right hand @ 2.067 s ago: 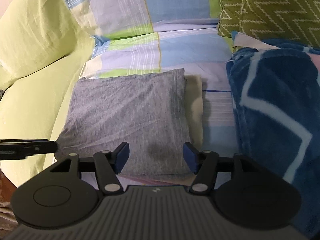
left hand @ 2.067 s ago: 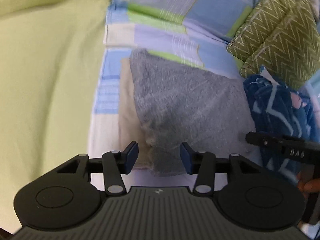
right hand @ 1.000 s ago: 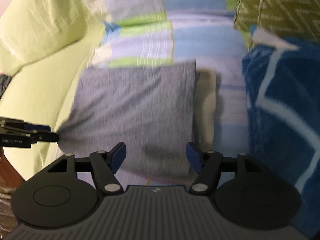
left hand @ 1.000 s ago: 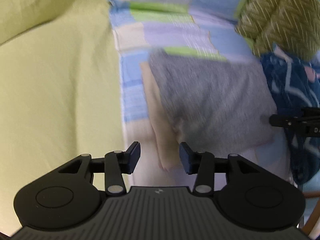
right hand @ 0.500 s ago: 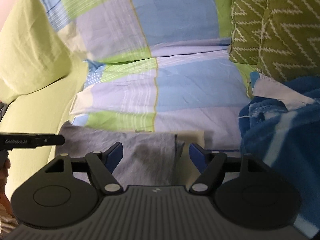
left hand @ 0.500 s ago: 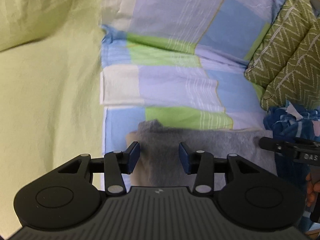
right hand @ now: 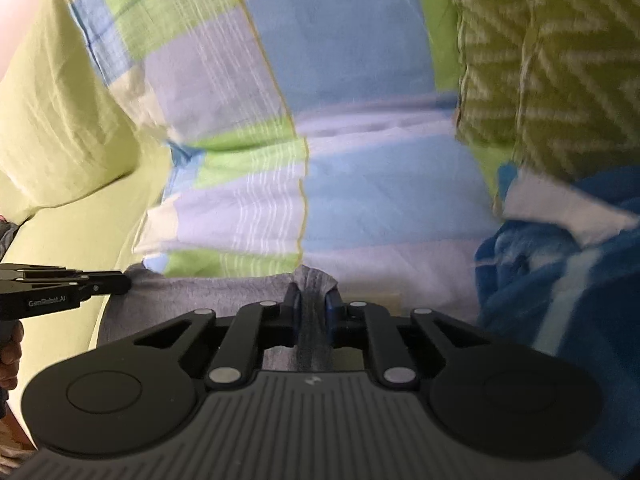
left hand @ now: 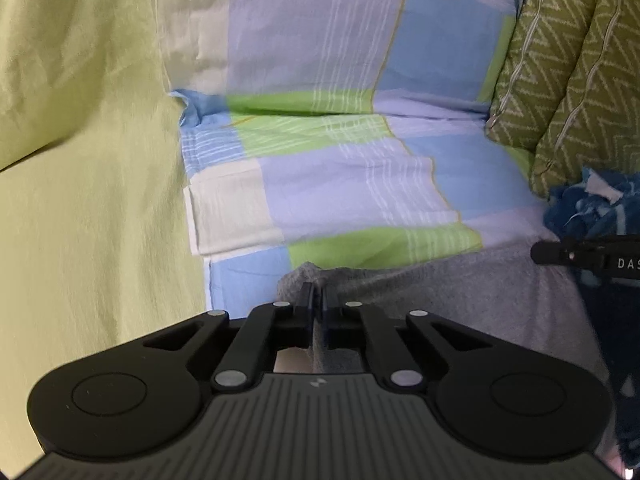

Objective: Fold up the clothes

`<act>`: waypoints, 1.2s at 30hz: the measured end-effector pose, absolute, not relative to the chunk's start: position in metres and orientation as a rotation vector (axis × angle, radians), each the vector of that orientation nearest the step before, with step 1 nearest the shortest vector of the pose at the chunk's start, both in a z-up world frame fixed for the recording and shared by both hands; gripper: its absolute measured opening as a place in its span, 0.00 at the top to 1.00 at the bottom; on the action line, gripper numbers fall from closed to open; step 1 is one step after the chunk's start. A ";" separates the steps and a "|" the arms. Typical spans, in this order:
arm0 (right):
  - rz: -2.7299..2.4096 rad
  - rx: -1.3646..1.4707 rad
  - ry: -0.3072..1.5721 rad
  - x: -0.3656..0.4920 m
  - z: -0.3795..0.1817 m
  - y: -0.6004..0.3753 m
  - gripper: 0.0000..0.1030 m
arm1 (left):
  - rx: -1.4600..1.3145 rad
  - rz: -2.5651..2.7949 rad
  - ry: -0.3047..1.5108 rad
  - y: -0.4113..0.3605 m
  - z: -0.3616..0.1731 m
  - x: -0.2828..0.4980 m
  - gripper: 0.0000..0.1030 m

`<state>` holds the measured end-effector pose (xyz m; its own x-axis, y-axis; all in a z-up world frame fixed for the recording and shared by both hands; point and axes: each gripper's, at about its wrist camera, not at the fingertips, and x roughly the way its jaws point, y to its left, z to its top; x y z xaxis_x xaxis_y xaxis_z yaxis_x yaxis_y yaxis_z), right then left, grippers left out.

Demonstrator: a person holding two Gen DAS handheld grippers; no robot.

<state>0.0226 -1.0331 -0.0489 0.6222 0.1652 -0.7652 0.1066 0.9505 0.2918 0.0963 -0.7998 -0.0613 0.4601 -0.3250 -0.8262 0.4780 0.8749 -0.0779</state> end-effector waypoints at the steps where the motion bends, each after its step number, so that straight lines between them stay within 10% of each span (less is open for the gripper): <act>1: 0.024 0.323 0.915 0.023 -0.052 -1.033 0.78 | 0.186 -0.492 0.968 -0.800 -0.060 0.096 0.90; 4: -0.040 0.345 0.947 0.024 -0.052 -1.039 0.29 | 0.176 -0.476 0.967 -0.792 -0.055 0.096 0.75; 9: -0.094 0.298 0.863 0.005 -0.026 -1.042 0.31 | 0.081 -0.391 0.980 -0.757 -0.035 0.098 0.62; 14: 0.035 0.314 0.817 -0.027 -0.004 -1.021 0.63 | -0.069 -0.454 0.988 -0.747 -0.011 0.058 0.62; 36: 0.416 0.036 0.881 -0.079 -0.034 -0.853 0.62 | -0.096 -0.268 1.164 -0.677 -0.038 -0.017 0.59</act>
<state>-0.0794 -0.8534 -0.0338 0.5616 0.3680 -0.7411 -0.3387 0.9194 0.1998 -0.0169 -0.6766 -0.0380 0.3677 -0.2576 -0.8936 0.1587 0.9642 -0.2126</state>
